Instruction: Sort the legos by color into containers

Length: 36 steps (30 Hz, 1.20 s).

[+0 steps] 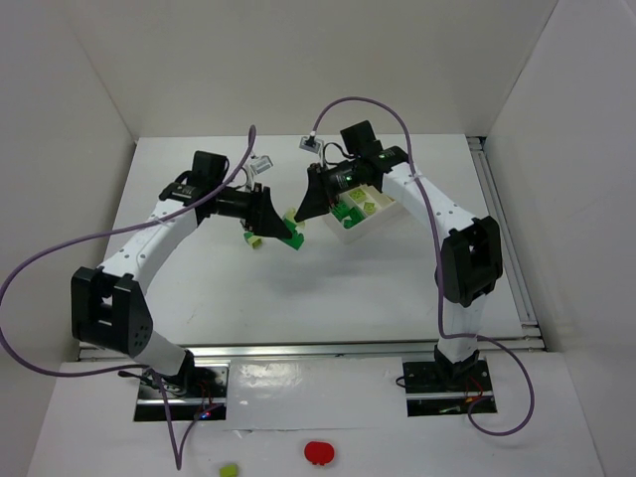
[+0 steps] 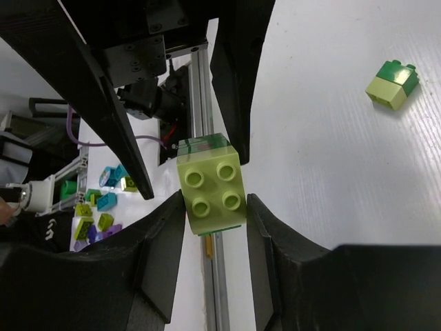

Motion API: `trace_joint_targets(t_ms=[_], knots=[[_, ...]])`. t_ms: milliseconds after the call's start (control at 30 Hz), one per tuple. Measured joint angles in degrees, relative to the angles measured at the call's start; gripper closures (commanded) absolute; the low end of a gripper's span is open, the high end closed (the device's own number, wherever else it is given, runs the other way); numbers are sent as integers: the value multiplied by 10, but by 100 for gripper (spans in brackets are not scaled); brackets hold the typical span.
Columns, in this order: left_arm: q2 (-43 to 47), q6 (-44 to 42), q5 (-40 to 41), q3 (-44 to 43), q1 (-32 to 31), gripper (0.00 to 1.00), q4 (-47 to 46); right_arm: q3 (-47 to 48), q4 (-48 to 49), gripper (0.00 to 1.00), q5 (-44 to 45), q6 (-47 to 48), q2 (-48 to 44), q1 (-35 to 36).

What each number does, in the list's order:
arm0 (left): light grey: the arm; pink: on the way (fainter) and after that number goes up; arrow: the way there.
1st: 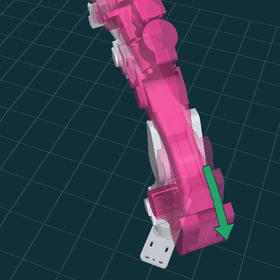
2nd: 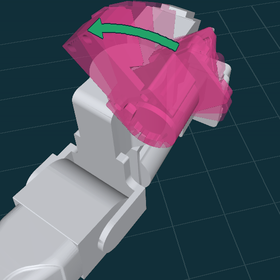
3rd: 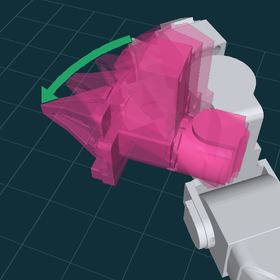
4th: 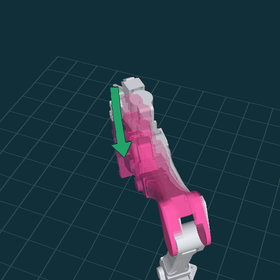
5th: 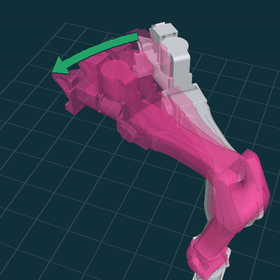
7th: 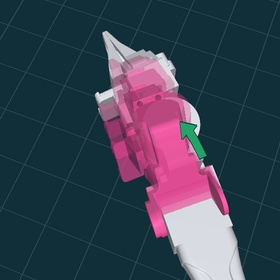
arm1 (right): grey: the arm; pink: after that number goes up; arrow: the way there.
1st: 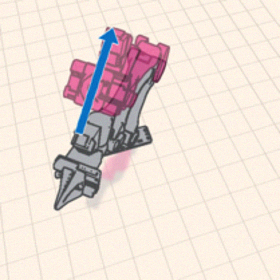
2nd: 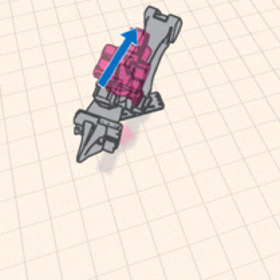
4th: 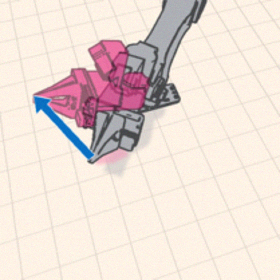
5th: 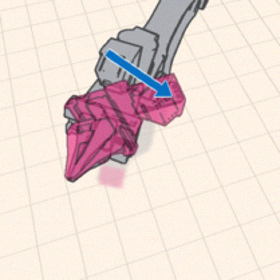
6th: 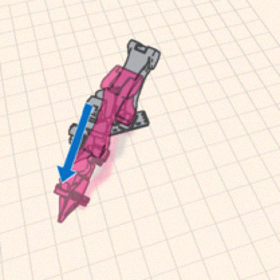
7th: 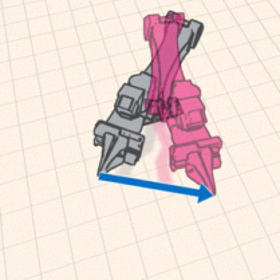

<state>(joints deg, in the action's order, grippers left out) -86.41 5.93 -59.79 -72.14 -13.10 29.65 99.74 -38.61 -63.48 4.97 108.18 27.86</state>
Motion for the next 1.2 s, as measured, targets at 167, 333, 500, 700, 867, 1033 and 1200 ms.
trace_joint_targets(t_ms=[167, 333, 500, 700, 867, 1033, 1200], knots=[[-2, 2, -19, 0, -1, 50, -10, 0, -1, 70, -9, -2, 0, 4], [-2, -1, -18, 0, 2, 100, -12, 0, -2, 70, -13, -4, 0, 1], [-2, 2, -21, 1, 6, 100, -26, -48, 53, 70, 3, -52, -32, -11], [-2, 16, -14, 8, 29, 100, -32, -101, 98, 67, 213, -126, -95, -62], [-2, 38, 7, 11, 42, 100, -34, -101, 108, 67, 466, -184, -92, -75], [-2, 68, 22, 11, 42, 100, -50, -83, 109, 67, 584, -197, -40, -83], [-2, 89, 31, 11, 42, 100, -63, -82, 106, 67, 594, -193, -11, -86]])
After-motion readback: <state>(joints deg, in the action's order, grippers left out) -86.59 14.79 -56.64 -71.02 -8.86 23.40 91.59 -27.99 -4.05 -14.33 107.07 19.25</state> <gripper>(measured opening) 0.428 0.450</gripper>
